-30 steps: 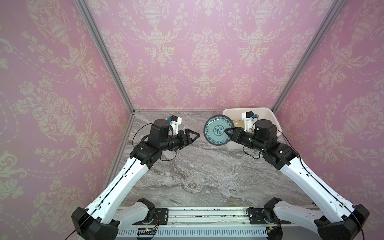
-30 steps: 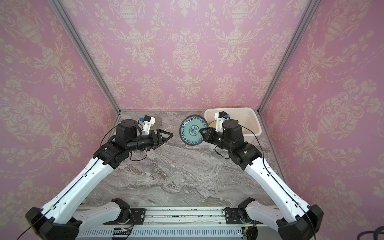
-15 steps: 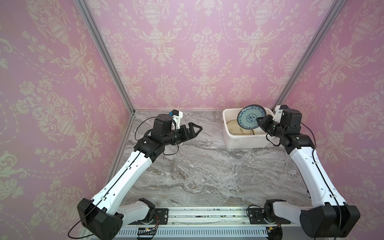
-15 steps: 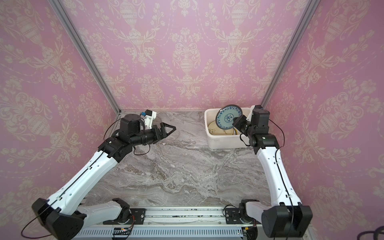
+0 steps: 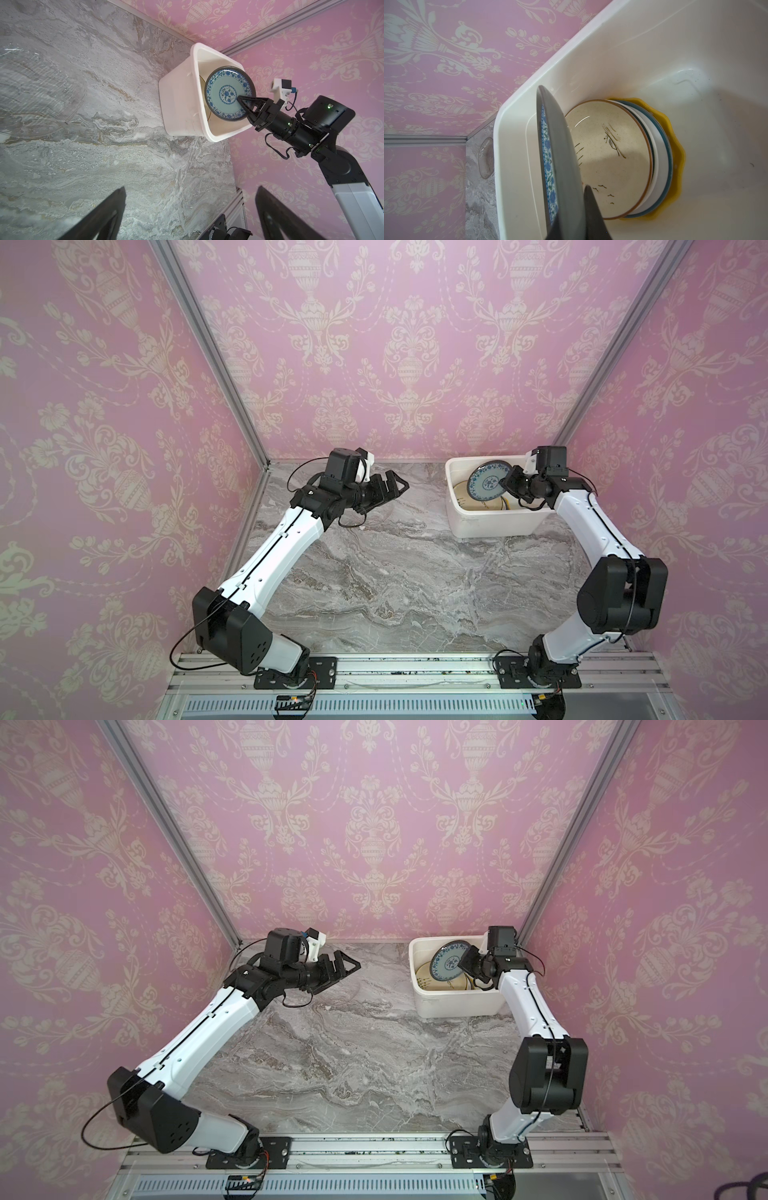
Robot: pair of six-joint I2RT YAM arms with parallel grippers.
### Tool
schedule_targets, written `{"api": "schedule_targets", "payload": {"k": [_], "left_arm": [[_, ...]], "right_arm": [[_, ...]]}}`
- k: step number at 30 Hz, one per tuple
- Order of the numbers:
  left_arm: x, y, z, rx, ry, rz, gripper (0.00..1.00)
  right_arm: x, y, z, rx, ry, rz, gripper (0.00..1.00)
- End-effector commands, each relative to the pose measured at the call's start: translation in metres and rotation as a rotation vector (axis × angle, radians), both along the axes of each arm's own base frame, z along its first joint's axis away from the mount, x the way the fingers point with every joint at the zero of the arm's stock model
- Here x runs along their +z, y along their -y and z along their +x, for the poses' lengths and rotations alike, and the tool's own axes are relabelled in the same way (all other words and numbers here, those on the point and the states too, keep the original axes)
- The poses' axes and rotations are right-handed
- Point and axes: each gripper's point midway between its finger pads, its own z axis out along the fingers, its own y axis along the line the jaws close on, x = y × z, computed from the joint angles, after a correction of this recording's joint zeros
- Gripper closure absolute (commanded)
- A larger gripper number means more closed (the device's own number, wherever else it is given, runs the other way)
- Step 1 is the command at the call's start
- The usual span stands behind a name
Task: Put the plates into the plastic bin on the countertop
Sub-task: 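Carry the floral plate into the bin with the right gripper while the left gripper releases, then lower the floral plate against the cream plate with the right gripper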
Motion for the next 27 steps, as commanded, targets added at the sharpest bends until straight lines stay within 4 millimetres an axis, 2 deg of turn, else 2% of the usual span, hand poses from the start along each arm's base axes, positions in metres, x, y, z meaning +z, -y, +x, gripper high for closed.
{"api": "schedule_targets", "payload": {"k": [1, 7, 16, 19, 22, 27], "left_arm": [[0.001, -0.007, 0.003, 0.005, 0.000, 0.035, 0.01], [-0.007, -0.009, 0.005, 0.021, -0.028, 0.048, 0.01], [-0.009, -0.008, 0.010, 0.024, -0.041, 0.059, 0.01], [-0.011, -0.008, 0.011, 0.026, -0.047, 0.062, 0.01], [-0.012, -0.008, 0.012, 0.027, -0.046, 0.063, 0.01], [-0.016, -0.005, 0.016, 0.024, -0.052, 0.059, 0.01]], "right_arm": [[-0.003, -0.006, 0.011, 0.061, -0.005, -0.004, 0.99], [-0.035, -0.011, 0.021, 0.089, -0.071, 0.010, 0.97], [-0.059, -0.011, 0.029, 0.095, -0.123, 0.013, 0.91], [-0.063, -0.010, 0.029, 0.093, -0.139, 0.004, 0.80], [-0.066, -0.006, 0.029, 0.087, -0.153, -0.018, 0.66], [-0.070, -0.003, 0.027, 0.087, -0.165, -0.046, 0.59]]}}
